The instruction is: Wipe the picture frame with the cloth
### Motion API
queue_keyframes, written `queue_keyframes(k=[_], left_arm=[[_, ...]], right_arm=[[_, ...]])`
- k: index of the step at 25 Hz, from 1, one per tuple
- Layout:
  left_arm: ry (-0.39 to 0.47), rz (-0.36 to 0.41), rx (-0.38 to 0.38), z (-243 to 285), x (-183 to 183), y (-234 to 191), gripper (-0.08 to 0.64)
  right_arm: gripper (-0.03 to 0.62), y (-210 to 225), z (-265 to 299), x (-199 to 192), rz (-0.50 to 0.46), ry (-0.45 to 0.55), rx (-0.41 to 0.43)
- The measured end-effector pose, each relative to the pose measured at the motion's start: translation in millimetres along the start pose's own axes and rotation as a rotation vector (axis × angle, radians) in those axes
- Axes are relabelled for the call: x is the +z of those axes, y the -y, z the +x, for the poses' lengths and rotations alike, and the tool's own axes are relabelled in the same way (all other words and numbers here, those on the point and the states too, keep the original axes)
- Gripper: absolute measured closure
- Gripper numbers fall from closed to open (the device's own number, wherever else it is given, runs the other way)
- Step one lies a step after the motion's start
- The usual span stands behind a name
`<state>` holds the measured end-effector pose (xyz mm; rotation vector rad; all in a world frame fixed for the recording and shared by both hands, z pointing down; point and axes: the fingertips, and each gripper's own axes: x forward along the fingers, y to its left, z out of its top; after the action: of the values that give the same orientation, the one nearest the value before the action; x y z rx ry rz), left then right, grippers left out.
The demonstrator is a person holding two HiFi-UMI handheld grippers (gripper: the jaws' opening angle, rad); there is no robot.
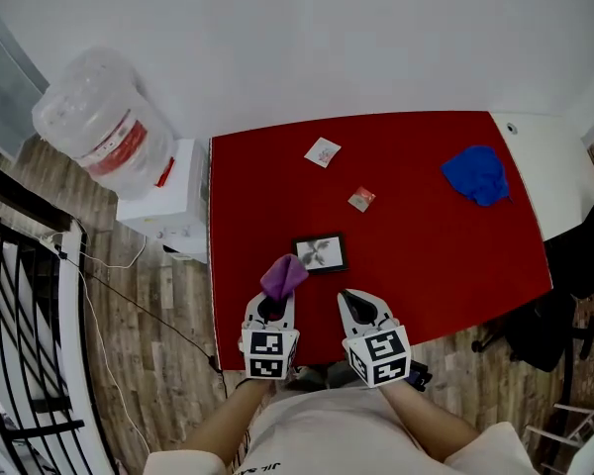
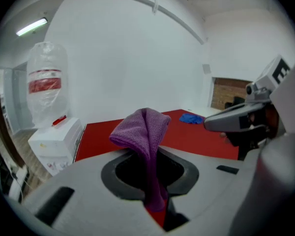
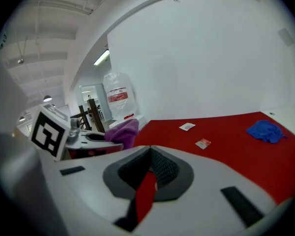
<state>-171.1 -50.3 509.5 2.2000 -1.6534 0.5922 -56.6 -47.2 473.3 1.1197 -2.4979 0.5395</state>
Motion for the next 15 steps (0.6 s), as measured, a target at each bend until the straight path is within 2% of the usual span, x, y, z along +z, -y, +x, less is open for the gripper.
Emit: queue_keyframes(k=[3, 9, 13, 15], left_arm=[[-0.064, 0.184, -0.056, 42.7, -17.4, -4.1, 0.503], [-0.201, 0.356, -0.144, 108.3, -48.5, -15.6, 0.503], [-0.293, 0.559, -0.168, 140.6, -64.7, -26.0, 0.503], [-0.329, 0.633, -0.177, 156.6, -67.7, -31.2, 0.503]], right_arm=[[0.589, 5.6, 5.3, -3.7, 0.014, -0.005, -0.008], [0.589, 3.4, 9.5, -15.0, 0.044, -0.022, -0.003], [0.589, 4.6, 12.8, -26.0, 0.073, -0.036, -0.008], [0.589, 6.9, 15.6, -31.7, 0.083, -0.046, -0.010]])
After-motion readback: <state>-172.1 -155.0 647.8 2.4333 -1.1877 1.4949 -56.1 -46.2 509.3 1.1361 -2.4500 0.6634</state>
